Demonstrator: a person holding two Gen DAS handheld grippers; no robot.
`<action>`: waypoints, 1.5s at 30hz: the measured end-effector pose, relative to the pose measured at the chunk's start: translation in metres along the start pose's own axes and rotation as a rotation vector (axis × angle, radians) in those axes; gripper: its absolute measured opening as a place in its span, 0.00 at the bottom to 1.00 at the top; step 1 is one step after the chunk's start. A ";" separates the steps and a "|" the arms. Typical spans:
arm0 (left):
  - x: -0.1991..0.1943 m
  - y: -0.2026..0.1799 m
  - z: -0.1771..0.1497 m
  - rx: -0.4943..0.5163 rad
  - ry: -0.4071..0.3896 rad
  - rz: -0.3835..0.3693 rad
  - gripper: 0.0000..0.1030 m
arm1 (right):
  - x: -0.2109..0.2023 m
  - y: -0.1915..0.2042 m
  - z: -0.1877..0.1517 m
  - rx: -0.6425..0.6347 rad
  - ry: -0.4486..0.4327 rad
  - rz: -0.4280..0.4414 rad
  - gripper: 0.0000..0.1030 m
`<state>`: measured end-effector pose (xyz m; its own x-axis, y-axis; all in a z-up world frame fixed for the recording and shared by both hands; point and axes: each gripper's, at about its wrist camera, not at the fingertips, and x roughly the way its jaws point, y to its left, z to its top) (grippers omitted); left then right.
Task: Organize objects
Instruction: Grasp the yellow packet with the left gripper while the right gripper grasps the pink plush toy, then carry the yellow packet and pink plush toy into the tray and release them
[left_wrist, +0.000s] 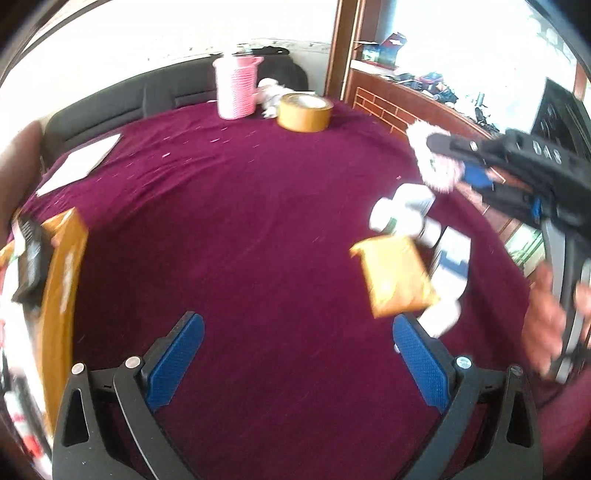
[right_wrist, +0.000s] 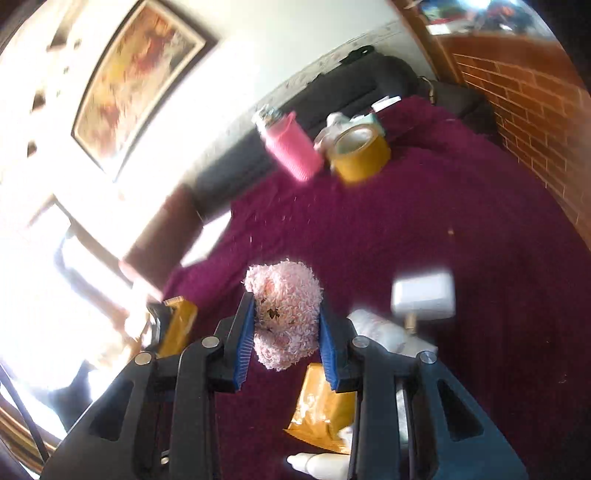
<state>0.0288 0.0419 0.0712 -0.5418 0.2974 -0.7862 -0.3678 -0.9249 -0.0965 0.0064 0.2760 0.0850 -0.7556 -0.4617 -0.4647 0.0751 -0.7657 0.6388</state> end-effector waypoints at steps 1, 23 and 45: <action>0.009 -0.008 0.008 0.001 0.009 -0.006 0.97 | -0.002 -0.012 0.000 0.036 -0.012 0.024 0.29; 0.080 -0.063 0.030 0.057 0.052 -0.020 0.37 | -0.006 -0.045 0.000 0.136 -0.022 0.090 0.30; -0.131 0.168 -0.085 -0.328 -0.187 0.264 0.37 | 0.031 0.065 -0.044 -0.114 0.150 0.022 0.30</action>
<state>0.1026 -0.1722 0.1057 -0.7230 0.0513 -0.6889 0.0435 -0.9919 -0.1195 0.0164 0.1923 0.0852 -0.6482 -0.5342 -0.5427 0.1705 -0.7963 0.5803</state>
